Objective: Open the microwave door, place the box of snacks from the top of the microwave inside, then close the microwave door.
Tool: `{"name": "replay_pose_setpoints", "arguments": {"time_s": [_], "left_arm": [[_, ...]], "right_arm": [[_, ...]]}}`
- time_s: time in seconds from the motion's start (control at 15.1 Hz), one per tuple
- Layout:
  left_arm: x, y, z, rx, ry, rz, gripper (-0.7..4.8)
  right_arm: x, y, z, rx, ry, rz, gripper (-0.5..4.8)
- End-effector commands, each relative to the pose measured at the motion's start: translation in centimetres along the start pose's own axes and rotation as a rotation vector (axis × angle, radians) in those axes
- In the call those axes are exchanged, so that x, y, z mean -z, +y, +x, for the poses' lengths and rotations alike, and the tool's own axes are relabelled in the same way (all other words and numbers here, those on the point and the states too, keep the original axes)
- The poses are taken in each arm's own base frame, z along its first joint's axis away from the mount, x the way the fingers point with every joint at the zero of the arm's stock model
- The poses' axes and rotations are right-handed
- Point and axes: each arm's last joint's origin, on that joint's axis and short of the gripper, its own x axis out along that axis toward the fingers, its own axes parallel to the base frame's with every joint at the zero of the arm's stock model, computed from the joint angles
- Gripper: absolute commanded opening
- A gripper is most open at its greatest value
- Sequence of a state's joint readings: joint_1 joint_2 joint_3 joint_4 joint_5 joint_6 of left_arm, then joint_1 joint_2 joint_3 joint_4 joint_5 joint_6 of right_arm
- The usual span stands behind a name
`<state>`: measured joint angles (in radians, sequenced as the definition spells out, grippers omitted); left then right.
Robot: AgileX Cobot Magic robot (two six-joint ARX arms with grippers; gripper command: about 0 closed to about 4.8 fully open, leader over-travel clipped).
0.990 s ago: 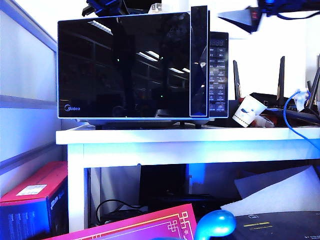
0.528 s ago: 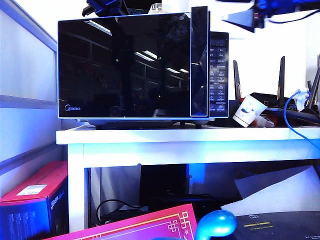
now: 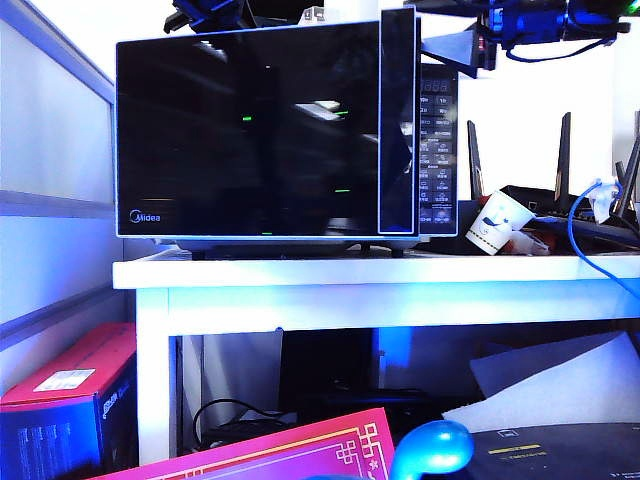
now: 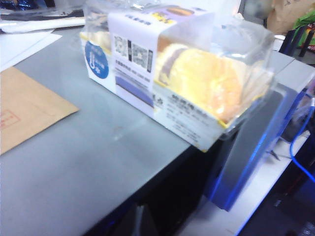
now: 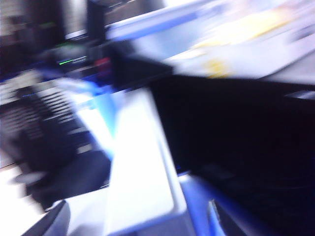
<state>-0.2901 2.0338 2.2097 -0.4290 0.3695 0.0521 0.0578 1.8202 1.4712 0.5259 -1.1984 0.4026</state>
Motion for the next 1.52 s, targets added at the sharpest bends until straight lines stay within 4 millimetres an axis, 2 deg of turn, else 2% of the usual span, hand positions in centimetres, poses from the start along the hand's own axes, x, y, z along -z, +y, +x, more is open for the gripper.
{"name": "replay_pose_setpoints", "arguments": {"time_s": [0.07,0.33,0.66,1.19,1.52], "left_arm": [[-0.6,-0.3,-0.6,0.023,-0.012,-0.049,-0.06],[-2.6,-1.1,-2.9,0.029,-0.079,-0.04,-0.06],[-3.9,-1.8,-4.6,0.037,-0.106,-0.047,-0.06],[-4.9,-2.8,-6.9,0.043,-0.096,-0.049,-0.06],[-5.4,-3.1,-7.9,0.042,-0.11,-0.043,-0.06]], "right_arm": [[0.4,0.2,0.2,-0.116,0.058,0.094,3.64],[-0.8,1.5,-0.1,-0.178,0.074,0.117,3.64],[-2.4,3.8,0.2,-0.245,0.101,0.136,3.56],[-1.3,6.3,4.6,-0.384,0.165,0.194,3.54],[-1.0,7.6,6.4,-0.426,0.174,0.195,3.53]]}}
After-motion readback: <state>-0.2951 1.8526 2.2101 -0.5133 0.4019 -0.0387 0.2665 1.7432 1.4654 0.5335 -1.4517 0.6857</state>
